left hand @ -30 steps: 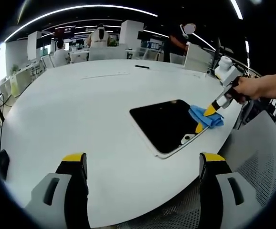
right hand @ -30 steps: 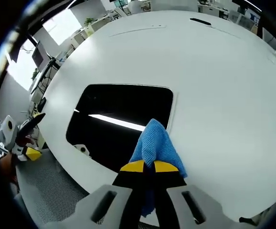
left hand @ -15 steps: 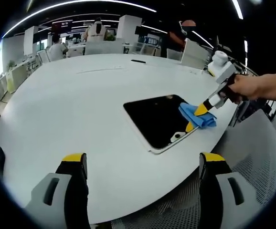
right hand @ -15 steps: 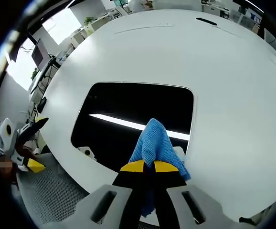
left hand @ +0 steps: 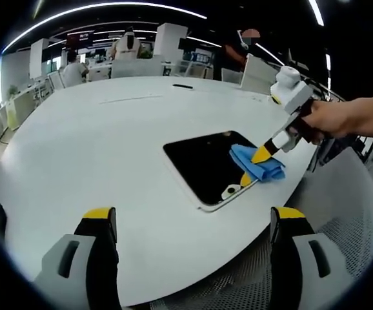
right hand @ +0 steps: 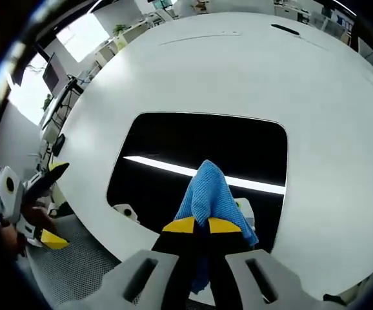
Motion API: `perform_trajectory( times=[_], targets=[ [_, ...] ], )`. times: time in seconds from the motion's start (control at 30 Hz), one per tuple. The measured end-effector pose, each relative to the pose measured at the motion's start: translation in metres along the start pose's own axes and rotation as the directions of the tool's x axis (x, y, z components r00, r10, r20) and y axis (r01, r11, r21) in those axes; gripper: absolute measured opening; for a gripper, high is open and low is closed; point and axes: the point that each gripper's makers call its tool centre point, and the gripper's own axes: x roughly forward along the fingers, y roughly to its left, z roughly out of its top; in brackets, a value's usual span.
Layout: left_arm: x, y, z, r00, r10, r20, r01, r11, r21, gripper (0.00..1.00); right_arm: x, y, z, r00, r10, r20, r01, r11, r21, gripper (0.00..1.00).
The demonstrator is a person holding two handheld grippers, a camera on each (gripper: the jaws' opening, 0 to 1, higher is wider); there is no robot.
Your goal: Wipe the mirror surface with the cleaning cloth until all visible marks leave the cleaned area.
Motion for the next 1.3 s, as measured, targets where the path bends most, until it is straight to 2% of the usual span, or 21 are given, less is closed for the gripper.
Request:
perform_trajectory(
  times=[0.37, 0.43, 0.47, 0.57, 0.67, 0.93, 1.3],
  targets=[
    [0.001, -0.003, 0.002, 1.000, -0.014, 0.009, 0.014, 1.000, 0.012, 0.99, 0.008, 0.028, 0.004, 1.000, 0.005, -0.012, -0.005, 1.000, -0.024, 0.00],
    [0.000, -0.001, 0.005, 1.000, -0.002, 0.024, 0.002, 1.000, 0.013, 0.99, 0.010, 0.034, 0.005, 1.000, 0.008, -0.014, -0.008, 1.000, -0.030, 0.00],
    [0.000, 0.000, 0.010, 0.999, 0.004, 0.052, -0.005, 1.000, 0.012, 0.99, 0.011, 0.036, 0.005, 1.000, 0.010, -0.016, -0.011, 0.999, -0.030, 0.00],
    [0.001, -0.005, 0.005, 0.999, -0.023, 0.029, 0.023, 1.000, -0.002, 0.99, 0.012, 0.042, 0.007, 1.000, 0.018, -0.017, -0.018, 0.999, -0.030, 0.00],
    [0.001, -0.005, 0.007, 0.999, -0.017, 0.039, 0.016, 1.000, 0.019, 0.99, 0.016, 0.051, 0.009, 0.999, 0.032, -0.015, -0.032, 0.999, -0.024, 0.00],
    [0.002, -0.009, 0.003, 0.999, -0.036, 0.012, 0.035, 0.998, 0.044, 0.99, 0.022, 0.071, 0.012, 0.998, 0.054, -0.012, -0.054, 0.998, -0.025, 0.00],
    [0.000, -0.005, 0.009, 0.999, -0.014, 0.038, 0.011, 0.998, 0.065, 0.99, 0.030, 0.096, 0.017, 0.998, 0.055, -0.026, -0.057, 0.995, -0.080, 0.00]
  ],
)
